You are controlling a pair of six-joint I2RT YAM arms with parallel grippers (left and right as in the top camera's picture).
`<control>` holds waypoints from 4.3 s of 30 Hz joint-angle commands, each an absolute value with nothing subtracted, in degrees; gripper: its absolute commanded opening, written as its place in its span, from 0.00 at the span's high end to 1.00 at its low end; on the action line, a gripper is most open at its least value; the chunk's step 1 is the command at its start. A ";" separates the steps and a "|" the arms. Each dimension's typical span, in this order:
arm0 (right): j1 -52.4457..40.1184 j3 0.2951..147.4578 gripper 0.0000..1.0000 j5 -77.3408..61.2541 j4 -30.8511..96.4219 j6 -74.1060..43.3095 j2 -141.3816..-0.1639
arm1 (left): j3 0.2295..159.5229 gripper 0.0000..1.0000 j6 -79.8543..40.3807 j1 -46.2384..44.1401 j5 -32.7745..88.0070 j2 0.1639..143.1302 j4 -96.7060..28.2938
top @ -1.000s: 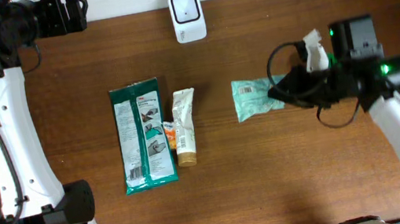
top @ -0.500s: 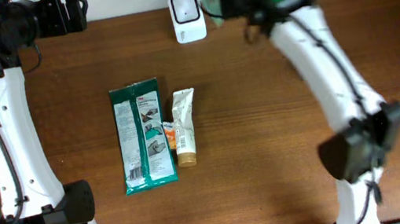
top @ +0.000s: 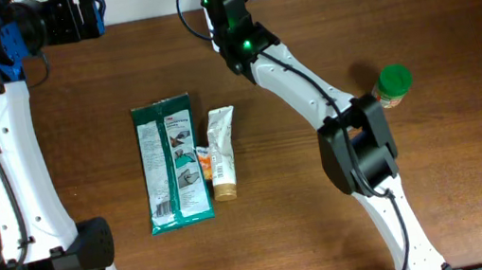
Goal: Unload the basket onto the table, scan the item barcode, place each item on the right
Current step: 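Hold the mint-green packet in front of the scanner with the right gripper, then lower the packet onto the table at right and open the right gripper, then move the right gripper to the white Pantene tube and grasp it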
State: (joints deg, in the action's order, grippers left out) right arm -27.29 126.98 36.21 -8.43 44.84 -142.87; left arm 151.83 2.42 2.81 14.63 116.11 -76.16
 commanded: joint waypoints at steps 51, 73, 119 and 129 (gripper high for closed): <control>-23.55 124.75 0.96 20.95 90.13 -31.09 -110.87 | 152.73 0.01 3.31 2.79 15.27 114.74 -76.03; -3.90 81.91 0.96 20.12 76.36 -47.46 -111.07 | 152.73 0.01 3.31 2.79 15.27 114.74 -76.03; -7.11 83.26 0.24 -14.85 67.55 -20.38 -85.65 | 152.73 0.01 3.31 2.79 15.27 114.74 -76.03; -8.99 83.15 0.24 -14.76 65.73 -21.43 -86.39 | 152.73 0.01 3.31 2.79 15.27 114.74 -76.03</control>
